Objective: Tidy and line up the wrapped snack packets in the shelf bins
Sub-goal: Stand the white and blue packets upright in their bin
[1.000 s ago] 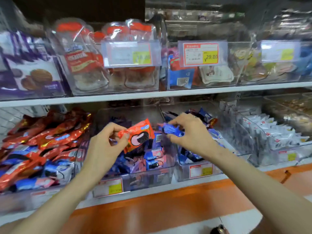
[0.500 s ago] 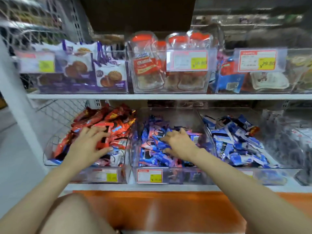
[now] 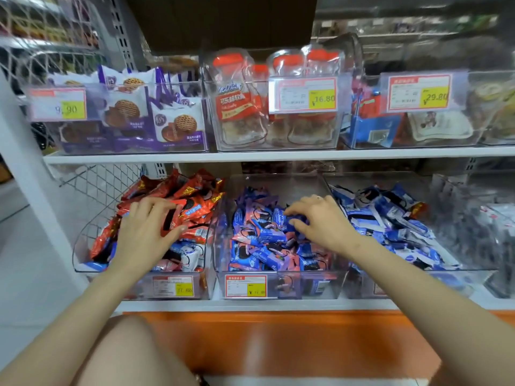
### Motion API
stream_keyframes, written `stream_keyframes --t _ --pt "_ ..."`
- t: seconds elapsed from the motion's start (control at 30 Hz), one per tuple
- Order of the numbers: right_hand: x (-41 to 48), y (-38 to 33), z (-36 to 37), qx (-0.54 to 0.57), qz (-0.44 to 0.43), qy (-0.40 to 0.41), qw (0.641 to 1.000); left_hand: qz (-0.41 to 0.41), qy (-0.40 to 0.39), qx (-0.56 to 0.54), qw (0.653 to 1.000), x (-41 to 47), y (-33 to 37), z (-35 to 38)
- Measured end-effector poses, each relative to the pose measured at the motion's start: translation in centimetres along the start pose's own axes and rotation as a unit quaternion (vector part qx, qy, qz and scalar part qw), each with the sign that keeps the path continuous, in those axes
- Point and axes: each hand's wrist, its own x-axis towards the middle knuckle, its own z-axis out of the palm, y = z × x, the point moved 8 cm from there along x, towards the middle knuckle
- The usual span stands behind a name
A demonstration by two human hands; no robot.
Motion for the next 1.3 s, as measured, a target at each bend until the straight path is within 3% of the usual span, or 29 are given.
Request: stream_keyframes --t 0.1,0.2,0.33,0.53,0.67,0.9,1.03,1.13,1.23,1.3 --pt "-0.9 0.8 -0.6 0.013 -0.004 0.015 1.0 -0.072 0.001 0.015 0.997 -0.3 -0.9 0.1" --pt "-1.5 1.3 -1.0 0.025 -0.013 0.034 0.999 -0.091 0.009 0.012 0.996 -0.4 -0.4 -0.3" --pt "-2.1 2.2 -1.2 0.06 -0.01 0.028 0.998 0.024 0.022 -0.036 0.999 0.2 4.4 -0.6" --pt "-3.8 6.2 -3.8 0.107 0.042 0.057 0.992 0.196 -0.055 -0.128 0.971 1.6 16.1 2.0" --pt "-5.8 11.0 -4.7 0.133 0.098 0.05 0.985 0.249 -0.084 -0.186 0.947 2.9 23.4 4.2" --pt "-9.1 17.6 -2.9 0.135 0.173 -0.045 0.975 0.261 -0.112 -0.223 0.933 5.3 30.5 7.9" --pt "-10.0 18.4 -0.4 0.056 0.127 -0.128 0.982 0.274 -0.122 -0.214 0.93 6.0 32.0 9.1" --pt "-10.2 18.4 1.5 -0.035 0.09 -0.187 0.978 0.317 -0.172 -0.149 0.921 6.2 33.9 10.6" --pt "-9.7 18.3 1.8 -0.117 0.06 -0.186 0.974 0.356 -0.253 -0.067 0.897 6.2 35.9 12.7" --pt "-9.6 18.8 1.0 -0.113 0.068 -0.17 0.977 0.356 -0.31 -0.007 0.881 6.1 36.6 14.4"
